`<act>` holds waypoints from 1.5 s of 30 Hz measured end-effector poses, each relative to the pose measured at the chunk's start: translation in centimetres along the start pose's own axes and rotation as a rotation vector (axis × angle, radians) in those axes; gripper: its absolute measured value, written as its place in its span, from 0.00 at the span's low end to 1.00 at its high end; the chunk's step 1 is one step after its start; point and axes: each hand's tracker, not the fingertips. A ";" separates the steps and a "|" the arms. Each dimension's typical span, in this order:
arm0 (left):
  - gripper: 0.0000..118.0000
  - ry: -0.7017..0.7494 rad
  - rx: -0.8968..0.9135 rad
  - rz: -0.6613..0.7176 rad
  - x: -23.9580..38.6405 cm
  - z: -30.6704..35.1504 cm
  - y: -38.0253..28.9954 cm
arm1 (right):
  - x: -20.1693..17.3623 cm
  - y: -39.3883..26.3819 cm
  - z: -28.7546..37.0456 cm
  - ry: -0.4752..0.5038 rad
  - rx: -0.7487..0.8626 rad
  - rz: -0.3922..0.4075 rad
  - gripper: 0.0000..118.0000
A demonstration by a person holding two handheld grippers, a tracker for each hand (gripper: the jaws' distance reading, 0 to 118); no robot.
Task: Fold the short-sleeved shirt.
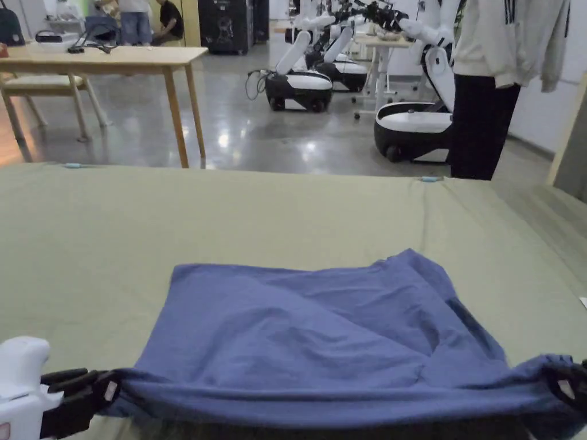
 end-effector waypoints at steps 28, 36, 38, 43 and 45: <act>0.00 0.113 0.230 0.158 2.3 16.0 -7.6 | -4.2 -11.4 16.2 -0.022 0.432 -0.384 0.00; 0.98 0.095 0.000 0.087 1.9 5.5 -3.7 | -5.0 -9.3 14.0 -0.011 0.374 -0.315 0.00; 0.97 0.079 -0.014 0.019 1.2 3.5 -3.5 | -5.3 -9.4 13.6 0.002 0.362 -0.315 0.00; 0.93 0.164 -0.099 -0.058 -2.2 -1.8 -5.5 | -5.9 -9.8 13.6 -0.008 0.326 -0.302 0.00; 0.76 0.193 -0.121 -0.080 -0.4 -1.6 -4.7 | -6.1 -10.0 13.6 -0.014 0.311 -0.302 0.00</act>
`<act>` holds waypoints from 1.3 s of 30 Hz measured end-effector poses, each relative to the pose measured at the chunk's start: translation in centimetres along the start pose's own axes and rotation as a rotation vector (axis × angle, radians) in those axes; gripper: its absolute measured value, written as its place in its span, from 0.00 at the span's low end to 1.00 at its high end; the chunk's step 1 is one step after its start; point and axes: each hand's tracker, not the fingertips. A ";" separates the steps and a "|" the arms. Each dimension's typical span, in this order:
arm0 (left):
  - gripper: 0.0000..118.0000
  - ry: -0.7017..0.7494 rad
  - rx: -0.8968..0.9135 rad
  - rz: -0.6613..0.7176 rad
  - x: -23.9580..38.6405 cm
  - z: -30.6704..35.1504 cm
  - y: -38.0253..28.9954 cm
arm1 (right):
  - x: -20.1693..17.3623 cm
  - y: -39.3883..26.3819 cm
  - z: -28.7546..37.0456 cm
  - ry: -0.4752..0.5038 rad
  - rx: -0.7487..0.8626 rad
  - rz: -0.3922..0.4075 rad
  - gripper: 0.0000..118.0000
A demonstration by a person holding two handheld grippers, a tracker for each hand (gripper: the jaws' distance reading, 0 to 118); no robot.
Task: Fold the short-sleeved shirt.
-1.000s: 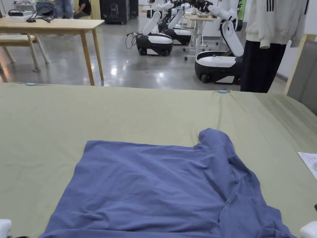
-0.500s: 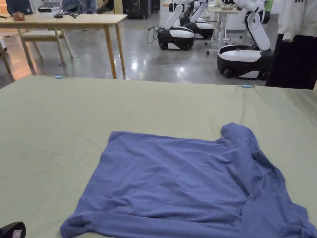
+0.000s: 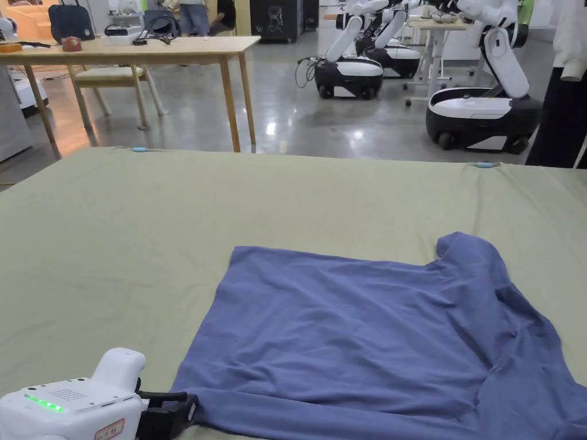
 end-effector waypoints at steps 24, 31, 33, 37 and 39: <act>0.05 -0.103 -0.003 0.046 1.4 -0.3 -1.0 | 5.4 -2.0 -18.2 -0.102 -0.528 0.238 0.82; 0.05 -0.088 0.012 0.026 2.1 -0.2 -1.2 | 5.4 -1.8 -18.2 0.029 -0.515 0.213 0.06; 0.05 -0.090 0.012 0.031 2.7 0.3 -1.1 | 4.6 -2.0 -18.3 -0.017 -0.548 0.294 0.06; 0.05 -0.117 0.057 0.082 2.4 2.0 -0.3 | 4.9 -0.8 -17.0 0.011 -0.478 0.171 0.06; 0.05 -0.112 0.125 0.050 2.2 3.3 1.1 | 4.8 1.0 -16.1 0.042 -0.423 0.131 0.06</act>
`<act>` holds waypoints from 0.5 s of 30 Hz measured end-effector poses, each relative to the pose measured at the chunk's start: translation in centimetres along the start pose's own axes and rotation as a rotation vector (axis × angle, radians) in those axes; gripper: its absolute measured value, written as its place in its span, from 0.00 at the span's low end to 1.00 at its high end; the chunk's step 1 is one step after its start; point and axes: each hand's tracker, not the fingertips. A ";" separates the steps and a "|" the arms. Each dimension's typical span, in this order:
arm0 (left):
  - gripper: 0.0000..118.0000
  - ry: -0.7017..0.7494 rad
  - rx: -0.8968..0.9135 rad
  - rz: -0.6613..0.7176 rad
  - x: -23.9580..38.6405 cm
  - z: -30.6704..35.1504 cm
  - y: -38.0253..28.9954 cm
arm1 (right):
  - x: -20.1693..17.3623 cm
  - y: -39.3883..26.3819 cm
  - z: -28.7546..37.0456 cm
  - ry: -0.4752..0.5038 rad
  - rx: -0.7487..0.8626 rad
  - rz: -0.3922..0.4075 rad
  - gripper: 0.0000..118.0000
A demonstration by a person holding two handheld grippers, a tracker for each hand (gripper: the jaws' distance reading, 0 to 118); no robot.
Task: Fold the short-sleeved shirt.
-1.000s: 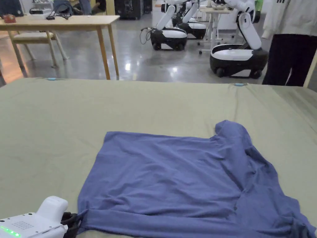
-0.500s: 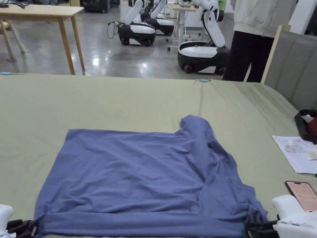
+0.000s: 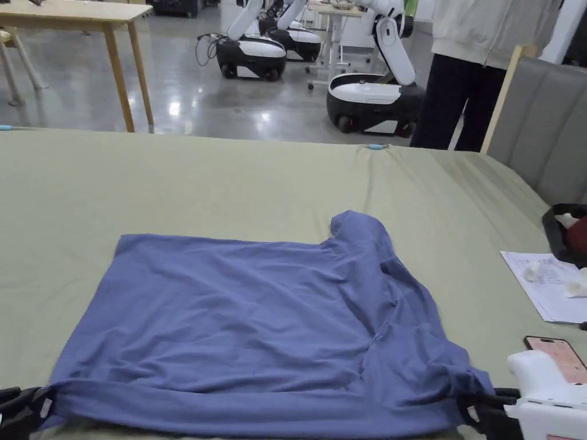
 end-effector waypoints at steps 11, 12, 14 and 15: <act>0.05 0.037 0.038 0.041 -2.8 -7.4 12.0 | 1.1 13.9 -4.0 -0.066 0.161 -0.044 0.06; 0.05 0.058 0.031 0.035 -3.1 -8.9 12.2 | 1.6 14.5 -5.6 -0.070 0.139 -0.068 0.06; 0.05 0.092 -0.032 0.042 -3.7 -12.4 11.9 | 2.4 15.0 -9.6 -0.079 0.076 -0.114 0.06; 0.05 0.104 -0.078 0.041 -3.8 -14.0 11.6 | 2.9 15.1 -11.7 -0.094 0.037 -0.128 0.06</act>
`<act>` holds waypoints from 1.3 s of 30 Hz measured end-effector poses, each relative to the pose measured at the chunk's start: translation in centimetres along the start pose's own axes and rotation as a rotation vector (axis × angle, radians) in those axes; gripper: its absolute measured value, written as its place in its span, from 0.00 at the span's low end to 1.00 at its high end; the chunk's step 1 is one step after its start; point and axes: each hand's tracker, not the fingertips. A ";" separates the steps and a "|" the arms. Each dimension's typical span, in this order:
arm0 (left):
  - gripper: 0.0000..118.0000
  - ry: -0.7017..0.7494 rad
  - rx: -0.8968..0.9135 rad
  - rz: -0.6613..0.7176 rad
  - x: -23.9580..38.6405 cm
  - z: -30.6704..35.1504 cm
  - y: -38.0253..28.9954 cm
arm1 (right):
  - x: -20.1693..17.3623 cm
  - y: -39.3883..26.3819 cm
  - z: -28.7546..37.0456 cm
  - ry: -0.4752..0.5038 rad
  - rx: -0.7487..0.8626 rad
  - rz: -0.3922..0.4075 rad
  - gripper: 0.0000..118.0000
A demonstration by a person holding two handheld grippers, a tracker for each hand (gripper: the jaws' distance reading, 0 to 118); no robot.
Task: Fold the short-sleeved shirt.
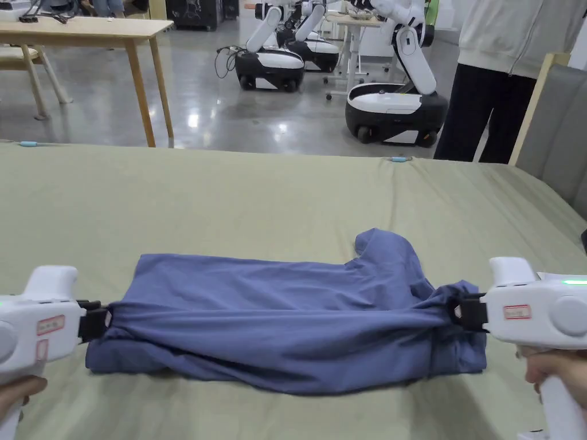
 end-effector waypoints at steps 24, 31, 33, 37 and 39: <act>0.00 -0.066 0.288 0.119 1.7 22.8 -12.9 | -1.5 -15.9 25.2 0.074 0.405 -0.032 0.01; 0.00 -0.030 0.261 0.096 3.3 20.6 -11.2 | -3.6 -15.5 26.2 0.053 0.432 0.002 0.01; 0.00 -0.016 0.250 0.071 3.6 18.0 -9.0 | -4.1 -14.7 25.9 0.066 0.444 -0.007 0.01; 0.48 -0.018 0.045 0.010 2.2 9.0 -5.4 | -4.8 -13.8 25.1 0.093 0.437 0.002 0.01; 0.79 -0.020 -0.045 -0.006 0.8 4.4 -4.1 | -5.3 -13.7 24.6 0.092 0.424 0.015 0.01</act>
